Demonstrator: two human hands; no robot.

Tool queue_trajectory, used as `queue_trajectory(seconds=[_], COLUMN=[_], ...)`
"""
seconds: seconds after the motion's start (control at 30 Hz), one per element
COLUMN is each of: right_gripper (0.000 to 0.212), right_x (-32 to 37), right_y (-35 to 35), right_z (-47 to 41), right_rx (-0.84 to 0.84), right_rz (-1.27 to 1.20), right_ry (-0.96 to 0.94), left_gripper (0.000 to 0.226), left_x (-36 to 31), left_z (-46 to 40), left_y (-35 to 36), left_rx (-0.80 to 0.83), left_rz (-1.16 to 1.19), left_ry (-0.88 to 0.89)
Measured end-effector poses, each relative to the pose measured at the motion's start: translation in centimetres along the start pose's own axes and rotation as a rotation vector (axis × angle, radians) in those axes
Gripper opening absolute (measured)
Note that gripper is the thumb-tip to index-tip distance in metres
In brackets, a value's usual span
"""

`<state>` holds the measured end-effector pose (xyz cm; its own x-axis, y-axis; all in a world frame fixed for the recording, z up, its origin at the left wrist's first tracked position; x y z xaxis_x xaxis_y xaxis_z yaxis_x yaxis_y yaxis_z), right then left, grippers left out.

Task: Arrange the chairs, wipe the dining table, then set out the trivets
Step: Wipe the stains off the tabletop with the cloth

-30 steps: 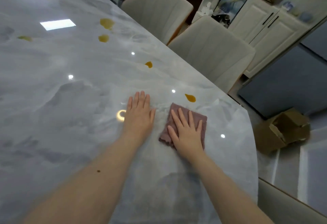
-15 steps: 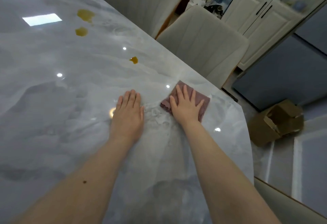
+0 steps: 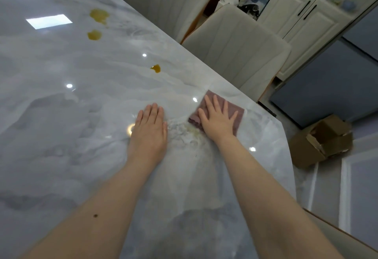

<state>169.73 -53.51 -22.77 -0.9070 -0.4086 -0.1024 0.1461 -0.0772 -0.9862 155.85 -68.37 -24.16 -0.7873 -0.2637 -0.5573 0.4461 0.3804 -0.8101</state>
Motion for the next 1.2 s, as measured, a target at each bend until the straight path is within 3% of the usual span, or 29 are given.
queue_trajectory(seconds=[0.13, 0.27, 0.4, 0.5, 0.57, 0.7, 0.83, 0.9, 1.0, 1.1, 1.2], right_gripper=[0.057, 0.06, 0.057, 0.056, 0.057, 0.057, 0.059, 0.058, 0.056, 0.057, 0.058], right_x=[4.8, 0.1, -5.2, -2.4, 0.7, 4.3, 1.2, -2.6, -5.7, -3.8, 1.0], right_y=[0.2, 1.1, 0.9, 0.8, 0.6, 0.6, 1.7, 1.9, 1.7, 1.3, 0.9], right_z=[5.4, 12.0, 7.6, 3.3, 2.5, 7.6, 15.3, 15.2, 11.6, 8.7, 9.0], right_rx=[-0.075, -0.07, -0.02, 0.001, -0.007, -0.101, -0.079, -0.056, -0.005, 0.032, 0.025], right_rz=[0.026, 0.087, 0.088, 0.034, 0.013, 0.04, 0.082, 0.102, 0.061, 0.037, 0.007], right_ry=[-0.256, -0.446, -0.178, -0.006, -0.017, -0.24, -0.492, -0.439, -0.161, 0.057, 0.014], left_gripper=[0.066, 0.065, 0.052, 0.05, 0.051, 0.065, 0.062, 0.061, 0.059, 0.06, 0.052], left_x=[-0.1, -0.1, -0.3, -0.2, -0.1, 0.0, 0.1, 0.0, -0.6, -0.4, -0.1], left_z=[0.2, 0.3, 0.3, 0.2, 0.2, -0.1, -0.1, 0.4, 2.2, 5.2, 7.7], left_y=[-0.3, -0.6, -0.5, -0.4, -0.4, -0.5, -1.5, -2.1, -2.6, -2.6, -3.3], left_rx=[-0.012, -0.021, -0.013, -0.019, -0.019, -0.021, -0.015, 0.006, 0.047, 0.045, -0.012], left_rz=[0.044, 0.075, 0.061, 0.059, 0.067, 0.127, 0.338, 0.383, 0.28, 0.171, 0.11], left_ry=[0.005, -0.01, -0.037, -0.043, -0.027, -0.007, -0.057, -0.047, 0.038, 0.069, 0.082])
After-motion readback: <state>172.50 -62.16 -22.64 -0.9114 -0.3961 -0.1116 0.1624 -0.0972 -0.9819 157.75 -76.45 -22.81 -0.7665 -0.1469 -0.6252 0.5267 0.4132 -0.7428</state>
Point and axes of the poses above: each hand's wrist, its own z-axis away from the middle knuckle, its own y-axis out of the palm, x = y × z, the point moved 4 cm from there along -z, towards the middle knuckle, and after that the axes turned 15 degrees about z, right-handed, at the moved point
